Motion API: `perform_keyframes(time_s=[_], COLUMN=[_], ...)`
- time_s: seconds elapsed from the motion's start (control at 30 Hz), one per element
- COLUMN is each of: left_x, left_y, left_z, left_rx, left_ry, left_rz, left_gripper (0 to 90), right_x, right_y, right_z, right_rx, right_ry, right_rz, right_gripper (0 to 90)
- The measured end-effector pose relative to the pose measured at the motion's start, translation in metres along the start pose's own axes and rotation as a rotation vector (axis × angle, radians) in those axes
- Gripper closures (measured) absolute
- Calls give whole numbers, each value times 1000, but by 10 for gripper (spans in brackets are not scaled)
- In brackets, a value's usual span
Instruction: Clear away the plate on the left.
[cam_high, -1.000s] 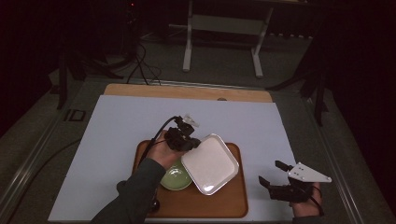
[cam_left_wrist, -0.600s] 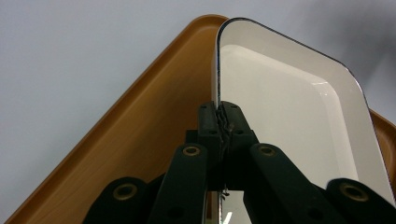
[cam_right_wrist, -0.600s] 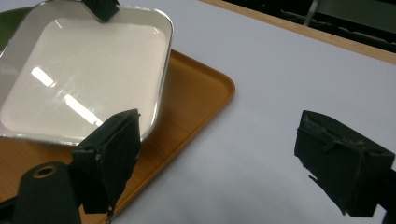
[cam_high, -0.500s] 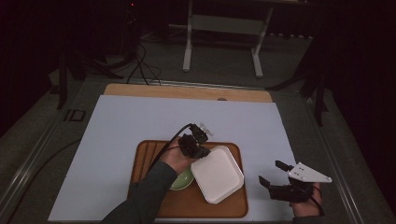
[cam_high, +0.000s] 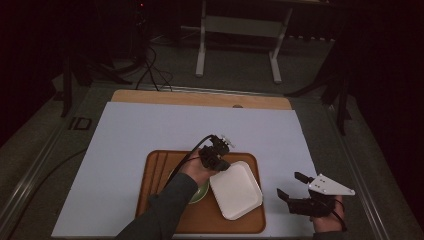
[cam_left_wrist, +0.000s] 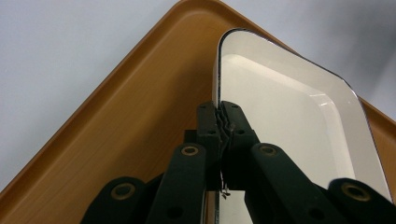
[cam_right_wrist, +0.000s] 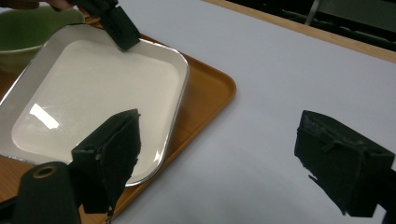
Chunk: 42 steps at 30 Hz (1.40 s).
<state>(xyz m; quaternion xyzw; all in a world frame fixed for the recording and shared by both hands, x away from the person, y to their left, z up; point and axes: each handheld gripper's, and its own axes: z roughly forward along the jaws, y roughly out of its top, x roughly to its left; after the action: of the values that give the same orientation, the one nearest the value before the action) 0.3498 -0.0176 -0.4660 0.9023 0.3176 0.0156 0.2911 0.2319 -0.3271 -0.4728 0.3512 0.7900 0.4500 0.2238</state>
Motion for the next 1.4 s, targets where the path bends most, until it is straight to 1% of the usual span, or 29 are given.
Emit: perform_keyframes(time_s=[0.1,0.33,0.43,0.5,0.53,0.6,0.7,0.77,0.87,1.03,1.13,1.33,1.4], left_x=[3,8,8,8,6,5,5,5,4,4,2,-1,-1], left_y=[1,5,7,7,9,9,9,10,11,10,10,8,8], left_z=[3,18,22,22,27,30,32,32,29,27,22,8,6], left_rx=[2,21,33,33,48,65,72,55,43,36,7,-45,-49], left_ry=[3,20,35,35,53,56,59,47,44,49,55,71,74], left_rz=[-15,-59,-68,-68,-79,-69,-72,-88,-93,-95,-95,-85,-85], left_gripper=[868,828,811,805,792,783,776,763,714,641,595,523,506], right_x=[1,0,0,0,0,0,0,0,0,0,0,0,0], right_y=[0,0,0,0,0,0,0,0,0,0,0,0,0], right_z=[1,1,1,1,1,1,1,0,0,0,0,0,0], right_rx=[3,2,3,3,3,2,2,1,1,1,1,0,0], right_ry=[3,6,6,7,7,7,7,6,6,6,4,4,4], right_rz=[-2,-2,-3,-2,-2,-2,-3,-1,-1,-1,-2,-1,-4], right_gripper=[144,144,144,144,144,144,144,144,144,144,144,144,143])
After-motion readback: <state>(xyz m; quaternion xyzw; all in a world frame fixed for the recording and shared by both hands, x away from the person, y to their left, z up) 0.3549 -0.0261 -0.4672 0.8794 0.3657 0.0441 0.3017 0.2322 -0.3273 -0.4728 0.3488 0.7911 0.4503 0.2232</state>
